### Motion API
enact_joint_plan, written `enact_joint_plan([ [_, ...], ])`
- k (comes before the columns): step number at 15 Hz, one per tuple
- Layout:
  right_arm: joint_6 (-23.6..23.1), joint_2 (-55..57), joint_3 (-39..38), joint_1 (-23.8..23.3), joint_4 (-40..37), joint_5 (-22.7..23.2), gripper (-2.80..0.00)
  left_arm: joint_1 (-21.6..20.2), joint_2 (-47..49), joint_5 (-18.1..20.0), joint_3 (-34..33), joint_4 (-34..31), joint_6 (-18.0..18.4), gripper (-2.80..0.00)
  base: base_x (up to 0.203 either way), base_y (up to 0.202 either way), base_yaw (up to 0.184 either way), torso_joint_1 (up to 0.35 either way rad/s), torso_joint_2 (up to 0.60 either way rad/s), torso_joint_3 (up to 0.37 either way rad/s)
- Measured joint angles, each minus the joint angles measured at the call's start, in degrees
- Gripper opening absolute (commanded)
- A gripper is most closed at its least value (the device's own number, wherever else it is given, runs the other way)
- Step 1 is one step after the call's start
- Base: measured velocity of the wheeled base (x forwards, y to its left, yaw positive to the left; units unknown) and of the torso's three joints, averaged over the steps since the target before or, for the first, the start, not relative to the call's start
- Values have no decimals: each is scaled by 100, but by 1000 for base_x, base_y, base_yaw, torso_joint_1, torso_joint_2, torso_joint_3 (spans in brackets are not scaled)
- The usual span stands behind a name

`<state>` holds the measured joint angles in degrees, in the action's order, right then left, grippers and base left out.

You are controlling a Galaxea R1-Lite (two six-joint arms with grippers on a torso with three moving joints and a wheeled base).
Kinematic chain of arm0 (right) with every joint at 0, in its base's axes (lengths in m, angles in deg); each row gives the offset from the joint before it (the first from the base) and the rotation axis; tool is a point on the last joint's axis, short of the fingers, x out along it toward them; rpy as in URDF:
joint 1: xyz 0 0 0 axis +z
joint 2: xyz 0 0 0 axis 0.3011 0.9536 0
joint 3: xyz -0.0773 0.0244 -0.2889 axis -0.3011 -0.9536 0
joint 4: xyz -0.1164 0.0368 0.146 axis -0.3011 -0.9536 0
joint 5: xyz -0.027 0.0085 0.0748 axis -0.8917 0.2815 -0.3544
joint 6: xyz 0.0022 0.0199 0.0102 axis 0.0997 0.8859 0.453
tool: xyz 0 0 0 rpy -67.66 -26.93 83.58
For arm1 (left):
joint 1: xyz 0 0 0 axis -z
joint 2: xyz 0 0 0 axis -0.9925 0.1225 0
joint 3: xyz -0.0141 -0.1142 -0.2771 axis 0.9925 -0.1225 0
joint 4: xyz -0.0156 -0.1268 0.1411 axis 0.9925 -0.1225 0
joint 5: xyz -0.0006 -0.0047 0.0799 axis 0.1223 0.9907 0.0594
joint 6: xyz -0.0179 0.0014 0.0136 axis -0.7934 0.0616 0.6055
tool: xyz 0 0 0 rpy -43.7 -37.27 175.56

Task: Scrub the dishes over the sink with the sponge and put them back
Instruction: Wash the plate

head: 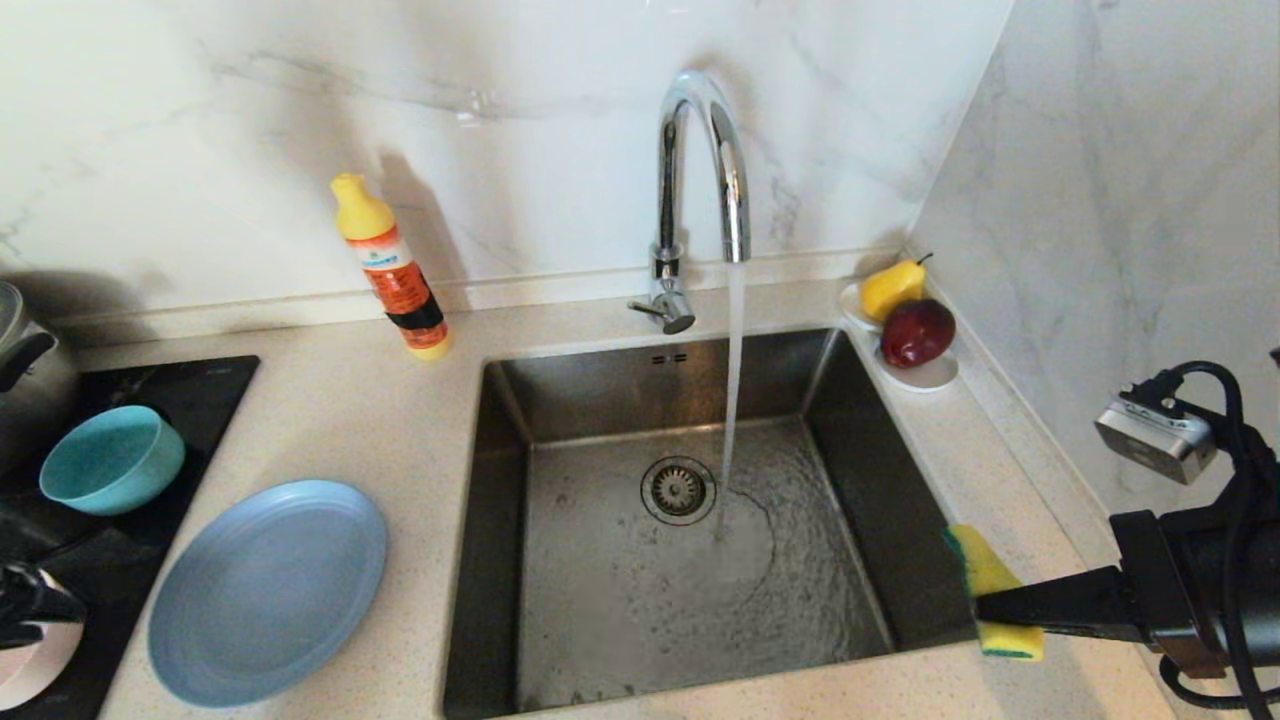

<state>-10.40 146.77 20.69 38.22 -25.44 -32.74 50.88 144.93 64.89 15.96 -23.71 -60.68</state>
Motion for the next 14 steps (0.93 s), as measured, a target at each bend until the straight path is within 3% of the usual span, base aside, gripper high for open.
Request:
enact_joint_plan([
  [9,15,38,-67,-6,4,10,-280,56,1010,21,-686,999,103,0,0,0,0,0,0,0],
  [14,13,91,-59,-6,9,10,-280,54,1360,146,-769,1067,104,0,0,0,0,0,0,0],
])
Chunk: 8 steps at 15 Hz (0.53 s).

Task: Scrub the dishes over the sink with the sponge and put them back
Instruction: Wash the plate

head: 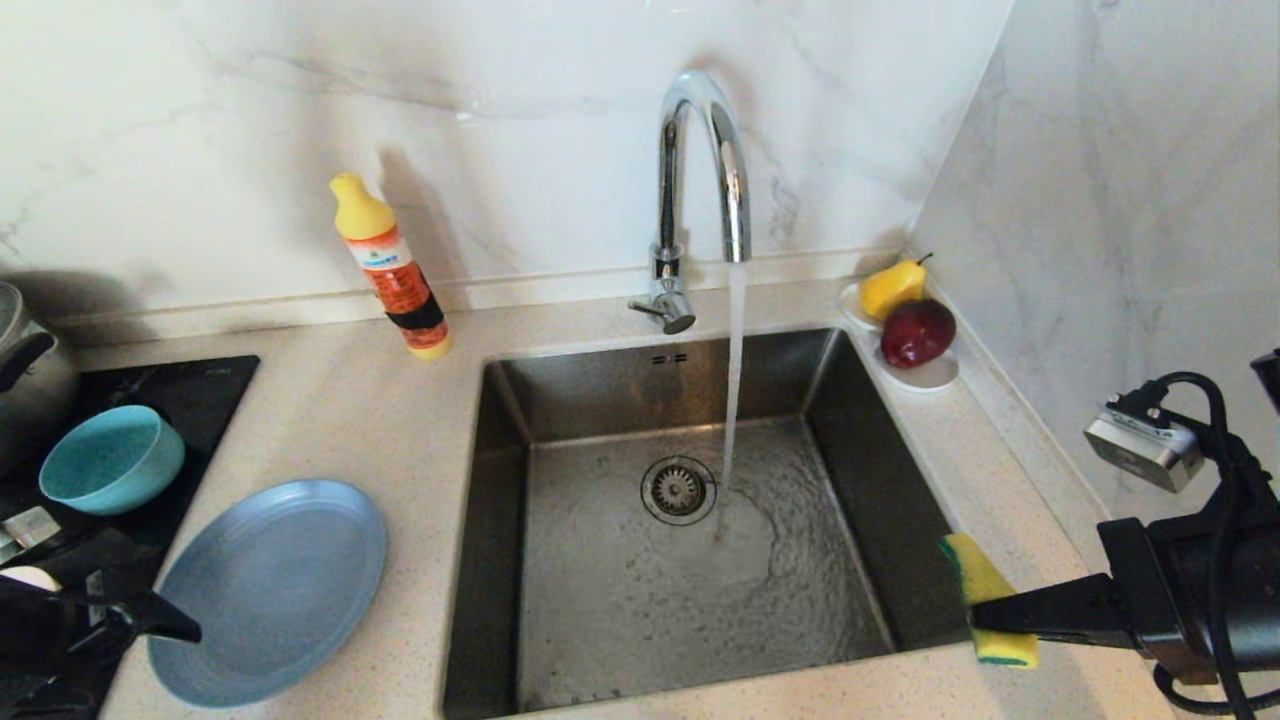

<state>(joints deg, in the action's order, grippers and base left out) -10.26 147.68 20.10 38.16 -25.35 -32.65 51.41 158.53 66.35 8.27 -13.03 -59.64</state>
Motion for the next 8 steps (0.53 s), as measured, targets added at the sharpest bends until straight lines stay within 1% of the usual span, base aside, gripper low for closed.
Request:
enact_joint_plan([
  [2,-4,19,-11,0,-2,1,-280,0,109,96,-50,147,-7,0,0,0,0,0,0,0],
  [7,-22,36,-83,-27,34,0,-280,2,330,211,-387,846,-39,0,0,0,0,0,0,0],
  [8,-20,36,-112,-36,84,1,-280,2,357,308,-426,899,-61,0,0,0,0,0,0,0],
])
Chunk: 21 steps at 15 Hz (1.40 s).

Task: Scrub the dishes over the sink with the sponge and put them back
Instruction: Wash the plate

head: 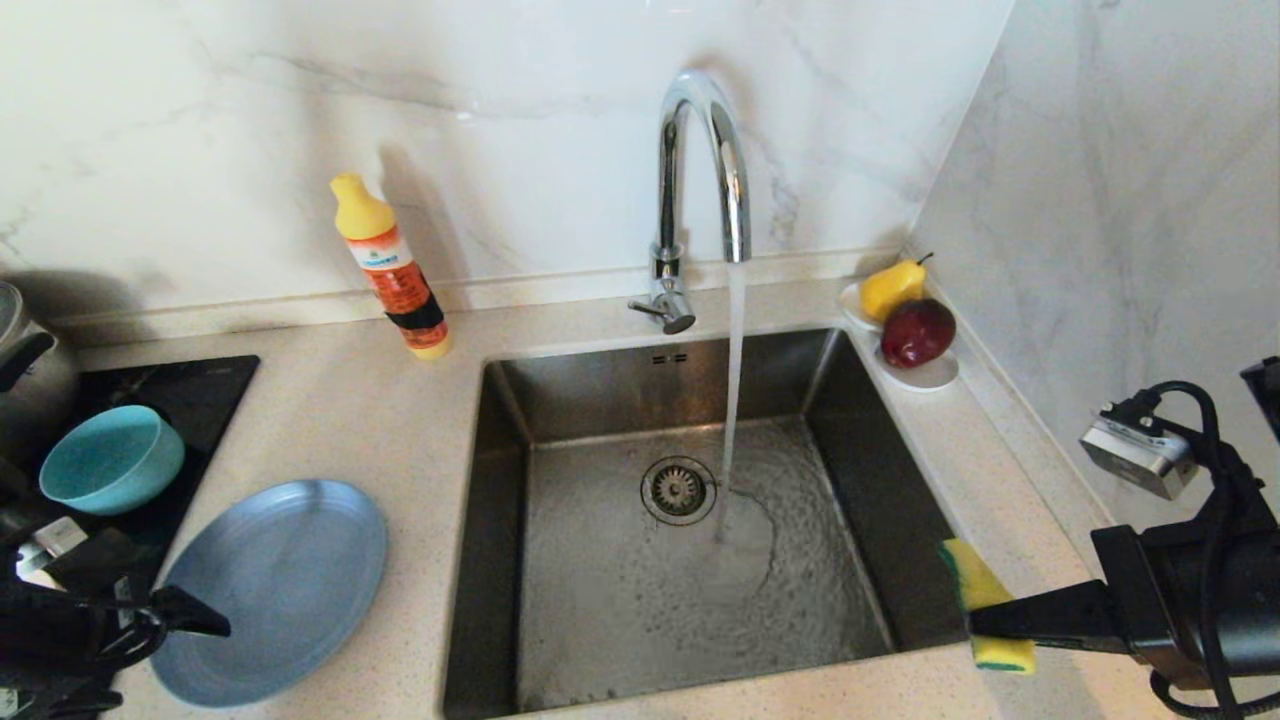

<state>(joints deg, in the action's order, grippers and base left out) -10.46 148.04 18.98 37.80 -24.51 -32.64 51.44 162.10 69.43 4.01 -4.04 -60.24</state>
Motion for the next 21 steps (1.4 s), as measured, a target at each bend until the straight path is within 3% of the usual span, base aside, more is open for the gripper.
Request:
enact_joint_plan([
  [3,20,-6,-61,-7,166,0,-280,-6,33,472,-36,44,-53,0,0,0,0,0,0,0],
  [11,20,7,-108,-50,195,-1,-280,-6,91,508,-55,311,-114,0,0,0,0,0,0,0],
  [12,22,9,-119,-52,194,0,-280,-4,105,509,-55,339,-114,-280,0,0,0,0,0,0],
  [21,0,35,-122,-97,203,0,-280,-2,332,416,-50,465,-107,-280,0,0,0,0,0,0],
])
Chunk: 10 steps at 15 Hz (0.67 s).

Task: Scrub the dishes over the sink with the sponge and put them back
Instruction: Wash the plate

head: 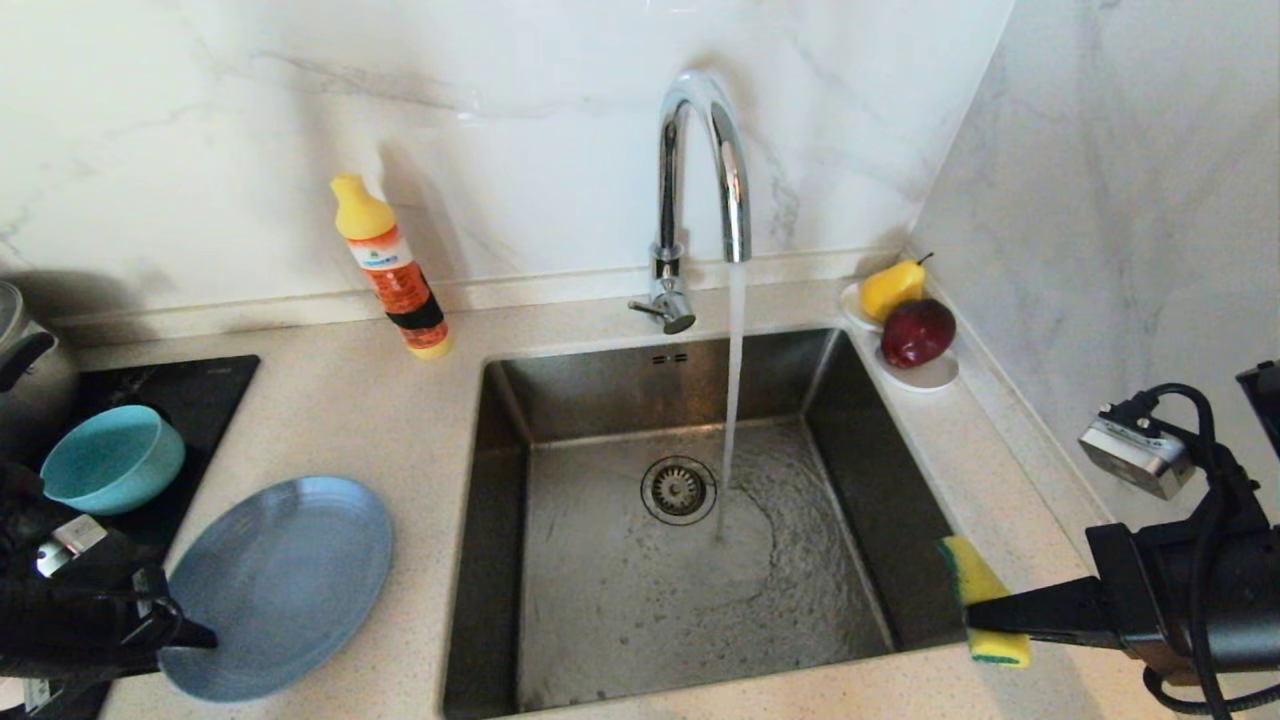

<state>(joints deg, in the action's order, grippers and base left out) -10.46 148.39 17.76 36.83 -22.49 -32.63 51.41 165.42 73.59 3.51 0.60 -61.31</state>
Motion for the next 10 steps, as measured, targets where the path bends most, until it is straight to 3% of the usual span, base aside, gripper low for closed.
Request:
enact_joint_plan([
  [10,20,-27,0,6,-7,16,-280,-57,-509,-104,-4,-190,6,-280,0,0,0,0,0,0],
])
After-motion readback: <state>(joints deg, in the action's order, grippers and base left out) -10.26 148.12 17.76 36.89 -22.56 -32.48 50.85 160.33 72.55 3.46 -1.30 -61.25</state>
